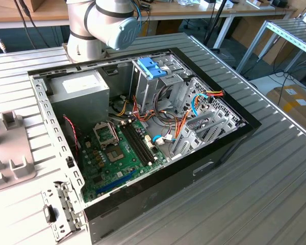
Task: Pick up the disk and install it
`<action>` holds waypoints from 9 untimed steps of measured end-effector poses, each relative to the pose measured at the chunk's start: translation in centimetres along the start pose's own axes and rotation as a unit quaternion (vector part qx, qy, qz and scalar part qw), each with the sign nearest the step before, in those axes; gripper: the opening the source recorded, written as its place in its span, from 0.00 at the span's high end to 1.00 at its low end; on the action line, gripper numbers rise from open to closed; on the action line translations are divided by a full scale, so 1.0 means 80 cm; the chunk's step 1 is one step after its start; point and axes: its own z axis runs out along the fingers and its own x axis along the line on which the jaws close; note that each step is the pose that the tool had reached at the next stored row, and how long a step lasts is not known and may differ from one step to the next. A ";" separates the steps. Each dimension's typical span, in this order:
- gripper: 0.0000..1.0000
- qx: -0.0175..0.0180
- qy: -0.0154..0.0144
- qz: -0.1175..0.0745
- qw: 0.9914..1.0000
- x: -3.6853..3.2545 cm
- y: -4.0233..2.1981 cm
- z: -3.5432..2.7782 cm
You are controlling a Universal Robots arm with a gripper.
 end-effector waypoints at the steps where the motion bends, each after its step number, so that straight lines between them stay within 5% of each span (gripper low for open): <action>1: 0.63 0.000 0.000 0.000 1.000 0.0000 -0.0003 0.0000; 9: 0.63 0.000 0.000 0.000 1.000 0.0002 -0.0025 0.0001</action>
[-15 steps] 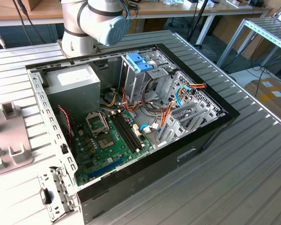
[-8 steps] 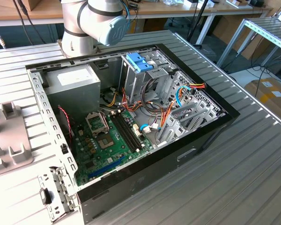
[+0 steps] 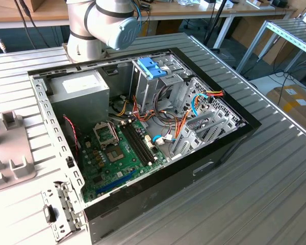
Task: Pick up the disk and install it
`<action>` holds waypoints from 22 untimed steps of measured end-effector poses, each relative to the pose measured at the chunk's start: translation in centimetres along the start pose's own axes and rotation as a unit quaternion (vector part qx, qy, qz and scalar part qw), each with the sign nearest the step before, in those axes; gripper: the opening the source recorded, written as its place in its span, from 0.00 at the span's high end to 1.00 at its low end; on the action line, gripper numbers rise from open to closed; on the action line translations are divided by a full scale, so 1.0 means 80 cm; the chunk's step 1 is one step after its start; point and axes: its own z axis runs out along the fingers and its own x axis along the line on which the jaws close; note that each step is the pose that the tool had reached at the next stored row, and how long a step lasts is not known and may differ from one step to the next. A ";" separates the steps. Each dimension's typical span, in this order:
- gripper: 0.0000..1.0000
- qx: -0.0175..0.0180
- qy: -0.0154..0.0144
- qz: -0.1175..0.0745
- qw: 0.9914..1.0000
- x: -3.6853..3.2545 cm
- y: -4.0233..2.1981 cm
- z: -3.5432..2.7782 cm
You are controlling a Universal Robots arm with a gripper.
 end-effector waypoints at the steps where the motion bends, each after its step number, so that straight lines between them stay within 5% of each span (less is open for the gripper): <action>1: 0.63 0.000 0.000 0.000 1.000 0.0001 -0.0005 0.0000; 22: 0.63 0.000 0.001 0.000 1.000 0.0006 -0.0080 0.0003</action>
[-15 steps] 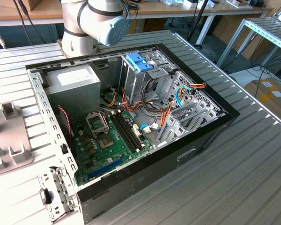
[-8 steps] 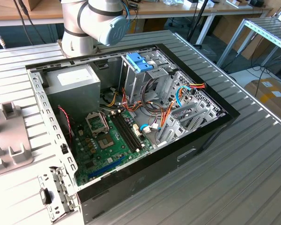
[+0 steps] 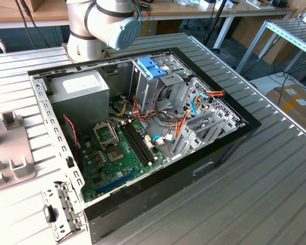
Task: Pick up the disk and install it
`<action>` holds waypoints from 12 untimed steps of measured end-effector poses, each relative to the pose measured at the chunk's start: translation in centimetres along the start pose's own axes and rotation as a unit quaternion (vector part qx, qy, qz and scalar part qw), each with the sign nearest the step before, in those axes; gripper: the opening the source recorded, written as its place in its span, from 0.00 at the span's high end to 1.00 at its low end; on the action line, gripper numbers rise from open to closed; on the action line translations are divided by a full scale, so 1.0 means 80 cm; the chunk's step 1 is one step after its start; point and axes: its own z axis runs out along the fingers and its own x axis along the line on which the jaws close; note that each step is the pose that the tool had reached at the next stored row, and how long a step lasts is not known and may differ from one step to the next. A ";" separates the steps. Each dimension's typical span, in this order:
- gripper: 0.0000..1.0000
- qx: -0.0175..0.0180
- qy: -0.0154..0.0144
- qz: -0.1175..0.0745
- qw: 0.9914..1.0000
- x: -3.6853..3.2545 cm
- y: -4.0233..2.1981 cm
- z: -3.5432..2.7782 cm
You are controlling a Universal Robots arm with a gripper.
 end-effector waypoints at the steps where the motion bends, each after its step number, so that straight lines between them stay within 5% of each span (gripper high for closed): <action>1: 0.63 0.000 0.000 0.000 1.000 0.0000 -0.0006 0.0000; 12: 0.63 0.000 0.001 0.000 1.000 0.0003 -0.0083 0.0002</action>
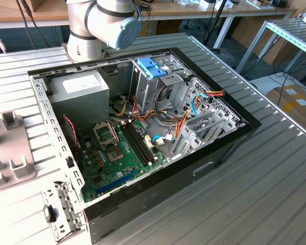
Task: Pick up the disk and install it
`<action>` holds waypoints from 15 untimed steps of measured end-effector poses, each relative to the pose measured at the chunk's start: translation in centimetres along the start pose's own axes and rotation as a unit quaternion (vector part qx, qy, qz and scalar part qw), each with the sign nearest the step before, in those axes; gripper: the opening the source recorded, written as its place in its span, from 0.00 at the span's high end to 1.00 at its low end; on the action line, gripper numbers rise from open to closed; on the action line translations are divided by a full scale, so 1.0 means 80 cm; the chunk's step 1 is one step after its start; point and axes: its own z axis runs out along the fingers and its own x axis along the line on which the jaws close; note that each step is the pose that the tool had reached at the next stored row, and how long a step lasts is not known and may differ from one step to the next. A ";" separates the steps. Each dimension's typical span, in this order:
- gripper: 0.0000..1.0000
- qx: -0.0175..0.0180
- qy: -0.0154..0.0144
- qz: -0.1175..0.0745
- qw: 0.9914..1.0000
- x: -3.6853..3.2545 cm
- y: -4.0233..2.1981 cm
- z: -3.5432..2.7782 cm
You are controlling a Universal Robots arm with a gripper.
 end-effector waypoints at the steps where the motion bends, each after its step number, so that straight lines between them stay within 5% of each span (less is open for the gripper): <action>1: 0.63 0.000 0.000 0.000 1.000 0.0001 -0.0027 0.0000; 15: 0.63 0.000 0.001 0.000 1.000 0.0001 -0.0087 0.0001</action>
